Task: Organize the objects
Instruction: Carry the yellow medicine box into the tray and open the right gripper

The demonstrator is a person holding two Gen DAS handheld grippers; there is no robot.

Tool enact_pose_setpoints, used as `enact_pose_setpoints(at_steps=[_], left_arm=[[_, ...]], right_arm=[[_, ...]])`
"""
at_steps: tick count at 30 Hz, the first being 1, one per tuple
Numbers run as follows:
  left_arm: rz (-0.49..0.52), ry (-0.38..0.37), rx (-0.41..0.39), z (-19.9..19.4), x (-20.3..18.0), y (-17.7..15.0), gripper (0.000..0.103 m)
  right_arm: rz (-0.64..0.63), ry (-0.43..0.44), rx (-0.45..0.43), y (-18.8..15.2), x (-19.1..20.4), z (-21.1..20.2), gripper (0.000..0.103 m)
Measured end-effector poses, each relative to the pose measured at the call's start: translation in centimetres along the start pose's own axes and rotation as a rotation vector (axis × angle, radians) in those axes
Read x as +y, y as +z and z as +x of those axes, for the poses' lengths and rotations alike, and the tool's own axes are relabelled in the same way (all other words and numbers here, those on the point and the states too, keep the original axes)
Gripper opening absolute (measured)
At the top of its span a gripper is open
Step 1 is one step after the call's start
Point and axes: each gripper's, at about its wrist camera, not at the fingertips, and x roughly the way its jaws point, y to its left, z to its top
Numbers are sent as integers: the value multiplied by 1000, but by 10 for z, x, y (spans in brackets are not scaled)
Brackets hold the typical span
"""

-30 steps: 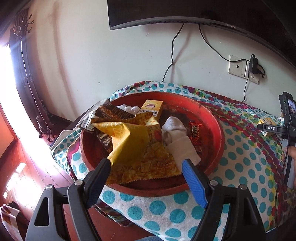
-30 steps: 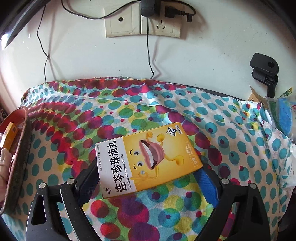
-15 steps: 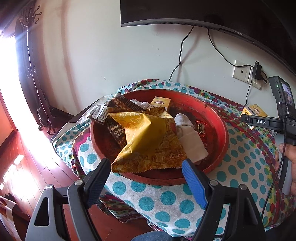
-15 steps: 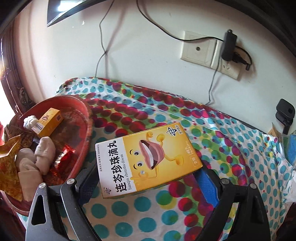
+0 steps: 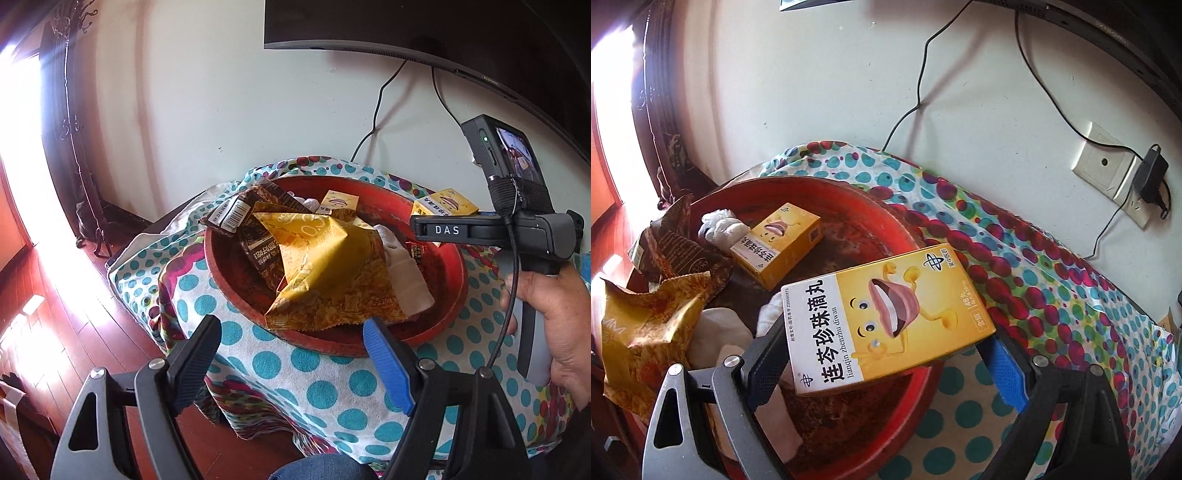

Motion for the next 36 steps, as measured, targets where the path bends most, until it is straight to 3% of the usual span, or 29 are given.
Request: enact_pose_setpoints(at_steps=[21,26,36], left_arm=[[-18,-7,35,13,7,-4,81],[-16,-3,31,12,7,-3,81],[4,6,3,3,2,-3,81]], right_arm=[[0,3,76,23,26,48,93],[29,41,100,25,27,53,94],[58,66,30,13,20,12,96]])
